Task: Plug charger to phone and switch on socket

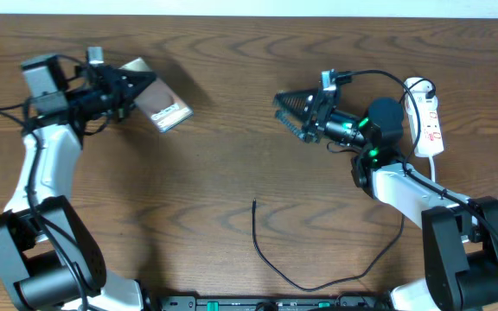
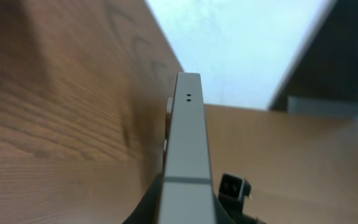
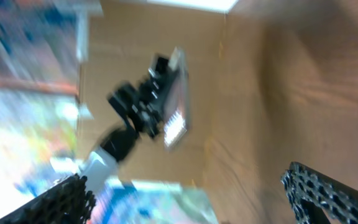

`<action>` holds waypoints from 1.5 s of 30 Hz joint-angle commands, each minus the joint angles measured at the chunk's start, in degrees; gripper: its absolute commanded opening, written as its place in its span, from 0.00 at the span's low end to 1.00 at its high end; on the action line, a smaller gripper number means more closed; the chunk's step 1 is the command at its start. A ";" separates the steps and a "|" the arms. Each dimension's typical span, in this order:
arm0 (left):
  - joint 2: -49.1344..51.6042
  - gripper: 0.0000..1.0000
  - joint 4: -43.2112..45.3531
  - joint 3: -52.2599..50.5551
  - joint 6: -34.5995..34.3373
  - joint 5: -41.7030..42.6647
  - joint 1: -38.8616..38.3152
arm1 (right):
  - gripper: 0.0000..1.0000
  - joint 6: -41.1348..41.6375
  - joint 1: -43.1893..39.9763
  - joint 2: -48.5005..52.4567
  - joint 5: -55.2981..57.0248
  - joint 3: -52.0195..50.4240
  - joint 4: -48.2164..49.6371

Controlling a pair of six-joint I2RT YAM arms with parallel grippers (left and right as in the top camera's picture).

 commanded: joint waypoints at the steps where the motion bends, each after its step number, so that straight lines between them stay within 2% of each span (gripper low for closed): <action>1: -1.09 0.07 0.35 0.44 11.34 15.58 3.41 | 0.99 -11.61 2.67 -0.55 -6.05 0.70 -4.31; 4: -1.09 0.08 0.35 0.44 14.36 18.51 5.57 | 0.99 -18.25 7.69 -0.55 -0.50 0.70 -16.04; 10: -1.09 0.07 0.35 0.44 14.60 18.45 6.75 | 0.99 -26.47 16.52 -0.57 16.28 2.38 -37.38; 14: -1.09 0.08 0.35 0.44 15.02 17.22 6.82 | 0.99 -34.10 20.15 -0.57 28.61 10.49 -60.70; 18: -1.09 0.08 0.33 0.44 15.02 15.41 6.82 | 0.99 -35.71 22.86 -0.57 38.91 15.87 -73.55; 22: -1.09 0.07 0.33 0.44 15.47 15.37 6.80 | 0.99 -34.49 26.32 -0.55 44.96 16.50 -78.58; 31: -1.09 0.07 -0.09 0.42 15.82 13.99 6.80 | 0.99 -22.67 35.93 -0.52 59.14 16.41 -88.04; 36: -1.09 0.07 -0.13 0.33 15.82 13.94 6.80 | 0.99 -20.17 38.66 0.31 61.13 16.28 -88.74; 43: -1.09 0.07 -0.11 0.33 15.82 13.92 6.80 | 0.99 -20.68 40.57 1.16 61.40 16.28 -85.85; 45: -1.09 0.07 -0.11 0.33 15.82 13.92 6.80 | 0.93 -21.55 40.61 1.16 61.64 16.28 -85.40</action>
